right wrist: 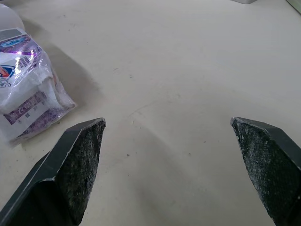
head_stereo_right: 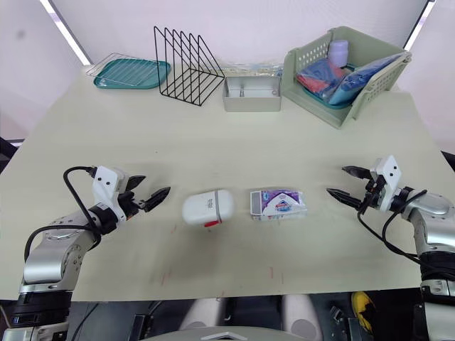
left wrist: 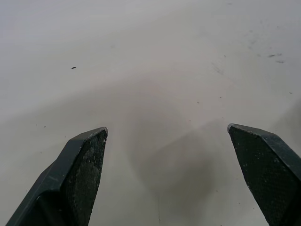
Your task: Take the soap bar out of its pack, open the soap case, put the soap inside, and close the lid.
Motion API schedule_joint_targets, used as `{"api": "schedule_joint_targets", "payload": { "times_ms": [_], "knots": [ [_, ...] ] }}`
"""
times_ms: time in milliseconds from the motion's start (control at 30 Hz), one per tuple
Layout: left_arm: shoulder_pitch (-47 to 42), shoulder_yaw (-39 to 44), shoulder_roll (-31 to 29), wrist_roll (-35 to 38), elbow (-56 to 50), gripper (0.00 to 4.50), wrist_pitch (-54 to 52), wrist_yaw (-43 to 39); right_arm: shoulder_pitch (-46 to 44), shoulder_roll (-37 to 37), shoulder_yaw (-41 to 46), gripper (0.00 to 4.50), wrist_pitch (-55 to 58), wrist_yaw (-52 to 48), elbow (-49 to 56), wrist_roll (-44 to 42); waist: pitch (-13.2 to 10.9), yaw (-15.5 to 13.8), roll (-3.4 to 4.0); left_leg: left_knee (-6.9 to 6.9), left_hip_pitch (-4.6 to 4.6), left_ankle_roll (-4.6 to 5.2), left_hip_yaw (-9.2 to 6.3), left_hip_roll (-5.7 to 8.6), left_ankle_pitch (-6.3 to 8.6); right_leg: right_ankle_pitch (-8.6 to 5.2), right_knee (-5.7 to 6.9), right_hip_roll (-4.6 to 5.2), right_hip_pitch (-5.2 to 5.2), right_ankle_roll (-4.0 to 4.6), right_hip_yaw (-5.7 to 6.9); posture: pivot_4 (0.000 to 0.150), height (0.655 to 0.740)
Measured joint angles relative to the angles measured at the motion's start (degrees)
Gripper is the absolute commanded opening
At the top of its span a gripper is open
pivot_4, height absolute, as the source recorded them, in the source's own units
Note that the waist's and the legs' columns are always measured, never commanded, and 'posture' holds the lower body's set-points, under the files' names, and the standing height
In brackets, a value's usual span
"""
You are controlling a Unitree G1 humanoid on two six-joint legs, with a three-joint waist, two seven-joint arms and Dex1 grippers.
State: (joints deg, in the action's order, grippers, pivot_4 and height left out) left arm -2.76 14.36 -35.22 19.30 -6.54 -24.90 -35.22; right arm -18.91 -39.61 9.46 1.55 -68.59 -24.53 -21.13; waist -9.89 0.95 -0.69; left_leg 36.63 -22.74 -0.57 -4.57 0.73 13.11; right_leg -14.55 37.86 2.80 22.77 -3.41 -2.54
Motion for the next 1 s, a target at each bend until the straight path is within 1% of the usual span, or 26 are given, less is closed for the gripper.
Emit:
{"api": "schedule_joint_targets", "payload": {
  "times_ms": [100, 233, 433, 533, 700, 767, 800, 833, 900, 967, 1000],
  "knots": [
    [-0.14, -0.17, 0.0, -0.04, 0.0, 4.38, 0.07, 0.06, -0.09, 0.0, 0.03, 4.5, 0.51, 0.54, 0.0, -0.02, 0.0, -0.01, 0.0, 0.0, 0.0, 0.0, 0.0, 0.0, 0.0, 0.0, 0.0, 0.0, 0.0, 0.0, 0.0, 0.15, 0.74],
    [-1.02, -0.74, 0.49, -0.26, 0.02, 4.38, 2.47, -0.01, -1.07, 0.0, 0.5, 4.5, 4.29, 2.16, 0.0, -0.82, 0.0, -0.05, 0.0, 0.0, 0.0, 0.0, -0.01, 0.0, 0.0, 0.0, 0.0, 0.0, 0.0, 0.01, 0.0, 0.15, 0.74],
    [-1.7, -0.99, 0.6, -0.9, 0.53, 4.38, 4.7, 0.0, -1.71, 0.0, 0.52, 4.5, 5.25, 2.72, -0.18, -0.99, 0.0, 0.02, 0.0, 0.0, 0.0, 0.0, 0.02, 0.01, 0.0, 0.0, 0.0, 0.0, 0.0, 0.0, -0.01, 0.15, 0.74],
    [-1.7, -0.98, 0.62, -1.05, 0.61, 4.38, 4.97, -0.08, -2.23, 0.0, 0.49, 4.5, 3.82, 2.69, -0.81, -0.46, 0.0, 0.0, 0.0, 0.0, 0.0, 0.0, 0.01, 0.01, 0.0, 0.0, 0.0, 0.0, 0.0, 0.0, -0.01, 0.15, 0.74],
    [-1.77, -0.97, 0.64, 0.16, 1.27, 4.38, 4.96, -1.69, -2.89, -0.81, -0.24, 4.5, -3.33, 0.93, -2.53, 2.66, 0.0, 0.0, 0.0, 0.0, 0.0, 0.0, 0.03, 0.02, 0.0, 0.01, 0.0, 0.0, 0.0, 0.0, -0.01, 0.15, 0.74],
    [-2.34, -0.86, 0.25, 1.42, 2.84, 4.38, 4.87, -3.84, -4.03, -1.43, -1.07, 4.5, -5.79, -1.11, -3.1, 3.43, 0.0, 0.13, 0.0, 0.02, 0.01, 0.0, 0.04, 0.02, 0.0, 0.01, 0.02, -0.02, 0.0, -0.01, 0.0, 0.15, 0.74],
    [-3.4, -0.52, -0.55, 3.34, 3.62, 4.38, 4.61, -6.64, -5.48, -2.09, -1.9, 4.5, -5.94, -3.2, -2.9, 3.31, -0.04, 0.23, -0.01, 0.03, 0.0, 0.0, 0.04, 0.0, 0.0, 0.01, 0.03, -0.03, 0.01, -0.01, 0.02, 0.15, 0.74],
    [-3.76, -0.31, -0.7, 3.7, 3.62, 4.38, 4.61, -7.3, -5.86, -2.22, -1.95, 4.5, -5.94, -3.66, -2.79, 3.28, -0.04, 0.23, -0.01, 0.03, 0.0, 0.0, 0.02, 0.0, 0.0, 0.0, 0.03, -0.04, 0.01, 0.0, 0.03, 0.15, 0.74],
    [-5.54, 0.79, -2.92, 8.05, 3.5, 4.38, 4.29, -13.16, -8.27, -3.47, -2.98, 4.5, -4.21, -7.54, -1.27, 2.45, -0.06, 0.27, 0.0, 0.04, -0.03, 0.0, 0.01, 0.0, 0.0, 0.0, 0.03, -0.03, 0.02, 0.0, 0.04, 0.15, 0.74],
    [-5.95, 0.73, -5.92, 8.97, 2.85, 4.38, 5.57, -17.78, -9.89, -4.55, -4.12, 4.5, -2.63, -10.61, 0.4, 1.55, -0.06, 0.33, 0.0, 0.02, -0.02, 0.0, 0.03, 0.0, 0.0, 0.0, 0.0, -0.02, 0.02, 0.0, 0.03, 0.15, 0.74],
    [-4.85, 0.15, -8.47, 8.88, 2.25, 4.38, 7.46, -22.13, -10.49, -5.44, -5.13, 4.5, -1.04, -13.19, 1.91, 1.05, -0.06, 0.46, 0.0, -0.03, -0.02, 0.0, 0.05, 0.0, 0.01, 0.0, -0.02, 0.01, 0.02, 0.02, 0.01, 0.15, 0.74]
  ]
}}
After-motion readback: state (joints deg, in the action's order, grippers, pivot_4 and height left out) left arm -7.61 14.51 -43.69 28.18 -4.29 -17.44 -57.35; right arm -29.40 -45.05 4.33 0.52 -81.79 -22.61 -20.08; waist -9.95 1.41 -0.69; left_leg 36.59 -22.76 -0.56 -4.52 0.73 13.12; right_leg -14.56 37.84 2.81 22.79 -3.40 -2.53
